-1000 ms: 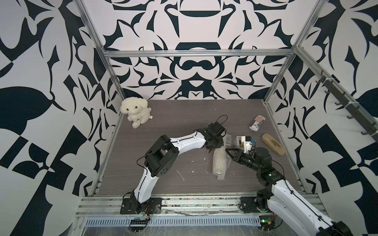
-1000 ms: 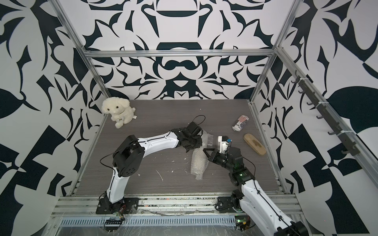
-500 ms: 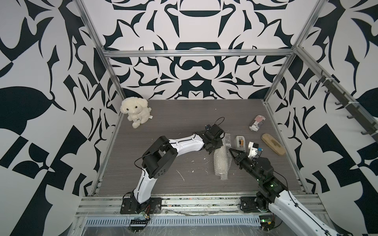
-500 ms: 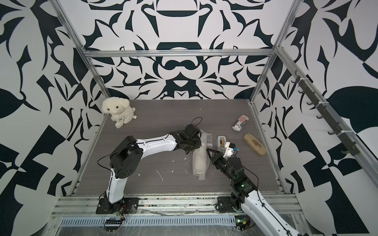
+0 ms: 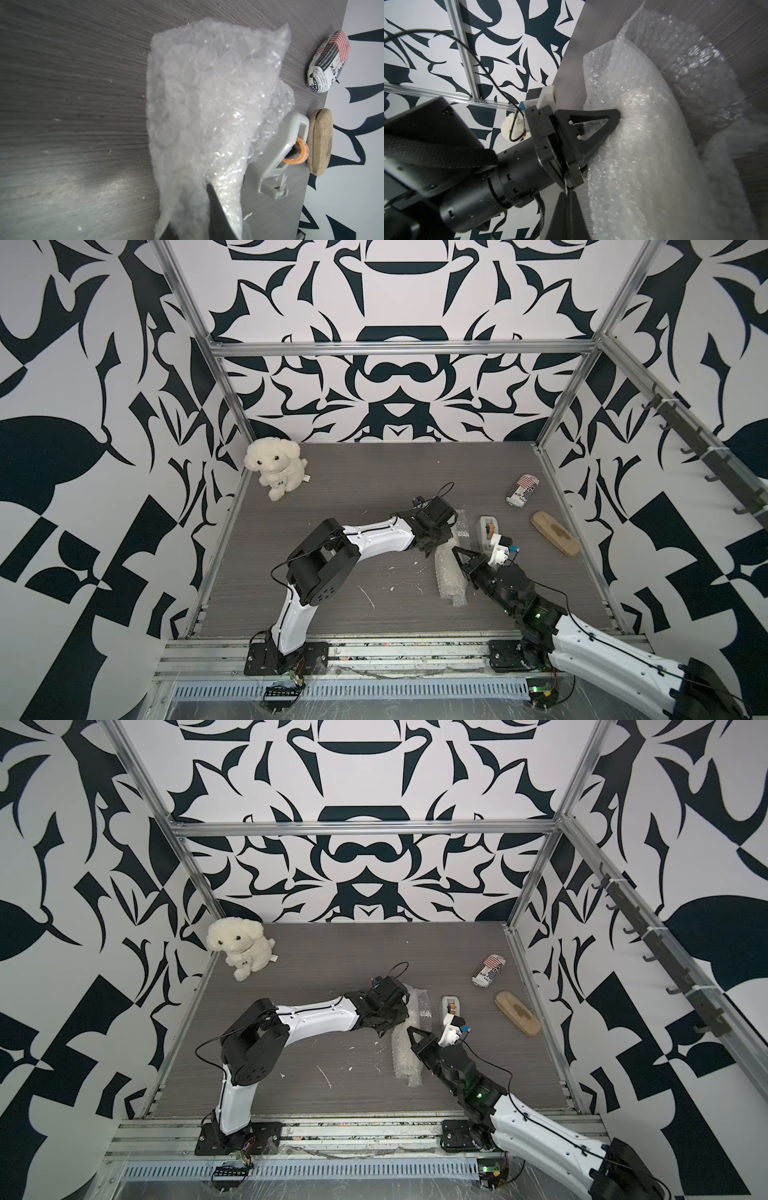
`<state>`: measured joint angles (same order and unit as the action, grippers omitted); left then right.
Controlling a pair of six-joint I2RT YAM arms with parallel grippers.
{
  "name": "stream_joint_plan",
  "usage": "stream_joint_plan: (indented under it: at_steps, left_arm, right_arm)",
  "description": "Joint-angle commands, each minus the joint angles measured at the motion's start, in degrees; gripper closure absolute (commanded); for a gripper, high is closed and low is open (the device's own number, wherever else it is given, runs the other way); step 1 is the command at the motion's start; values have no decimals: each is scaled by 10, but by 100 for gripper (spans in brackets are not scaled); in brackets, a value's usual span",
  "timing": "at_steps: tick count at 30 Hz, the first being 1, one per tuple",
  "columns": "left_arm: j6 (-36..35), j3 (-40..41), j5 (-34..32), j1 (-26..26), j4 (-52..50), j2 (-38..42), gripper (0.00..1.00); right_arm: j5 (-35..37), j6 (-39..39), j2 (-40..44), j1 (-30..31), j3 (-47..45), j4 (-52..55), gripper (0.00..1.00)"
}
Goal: Wrap vases in bubble wrap
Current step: Stick the tape on the bubble wrap.
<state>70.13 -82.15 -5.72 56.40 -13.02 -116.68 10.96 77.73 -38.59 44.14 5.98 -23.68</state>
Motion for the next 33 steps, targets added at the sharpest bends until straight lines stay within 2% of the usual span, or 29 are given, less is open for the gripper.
stream_joint_plan:
  at_steps: [1,6,10,19,33]
  left_arm:
    - [10,28,-2,6,-64,-20,85]
    - [12,32,0,6,-60,-18,85]
    - [13,35,-2,6,-59,-16,86]
    - [14,41,-4,6,-57,-13,86]
    - [14,48,-2,6,-53,-9,87]
  right_arm:
    - [44,-18,-15,11,4,-45,100]
    - [61,-20,-38,16,-21,-99,100]
    - [57,-30,-53,21,-2,-90,100]
    - [37,-23,-87,28,4,-141,100]
    - [55,-31,-137,36,-14,-106,100]
